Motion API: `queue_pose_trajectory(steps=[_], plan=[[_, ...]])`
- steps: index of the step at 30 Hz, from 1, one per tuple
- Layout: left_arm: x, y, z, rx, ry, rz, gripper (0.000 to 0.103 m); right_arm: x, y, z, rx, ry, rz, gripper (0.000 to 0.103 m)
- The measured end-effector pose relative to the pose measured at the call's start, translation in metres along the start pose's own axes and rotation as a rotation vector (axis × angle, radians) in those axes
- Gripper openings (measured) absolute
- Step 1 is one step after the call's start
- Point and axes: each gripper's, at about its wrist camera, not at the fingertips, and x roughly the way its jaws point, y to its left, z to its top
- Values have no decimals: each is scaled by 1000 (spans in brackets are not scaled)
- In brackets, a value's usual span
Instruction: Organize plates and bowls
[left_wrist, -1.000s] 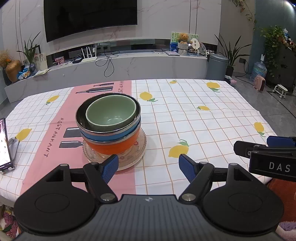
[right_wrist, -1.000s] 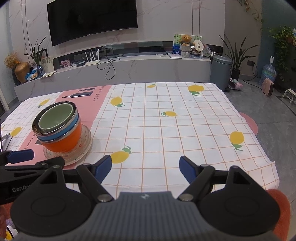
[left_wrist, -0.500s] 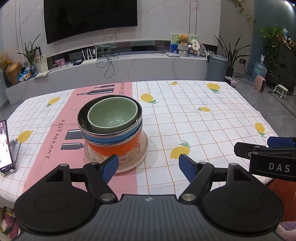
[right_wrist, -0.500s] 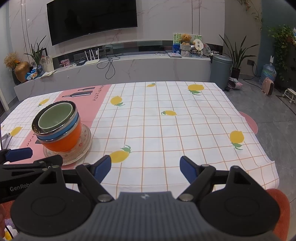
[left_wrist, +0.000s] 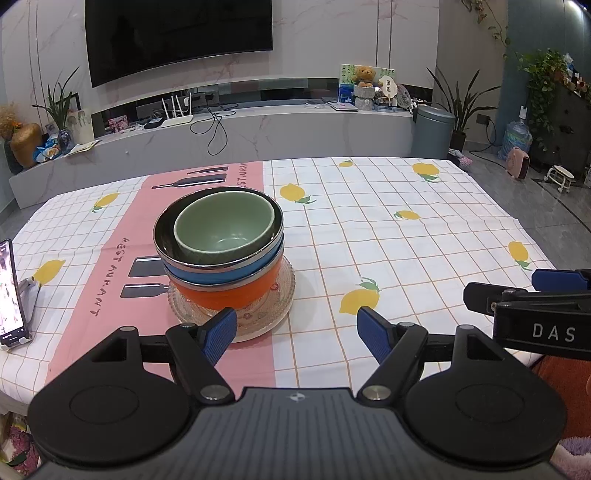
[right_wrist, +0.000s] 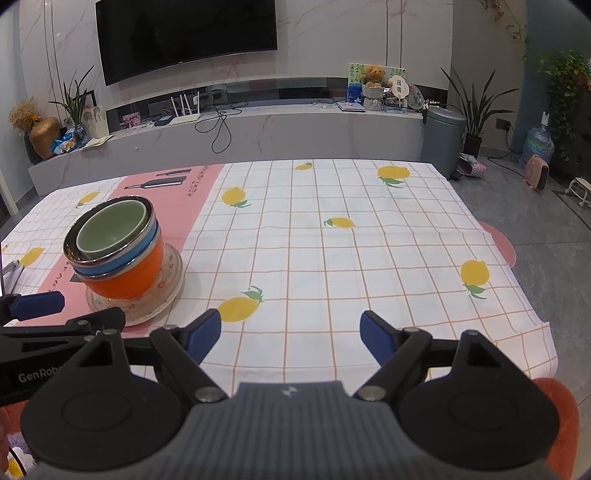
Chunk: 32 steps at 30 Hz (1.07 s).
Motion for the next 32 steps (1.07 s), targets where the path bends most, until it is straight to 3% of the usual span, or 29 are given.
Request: queue_pose_trajectory(steps=[32], plan=[[-1,3,-1,-9,-6,-5,87,3,2,-1,-10,15,4,83]])
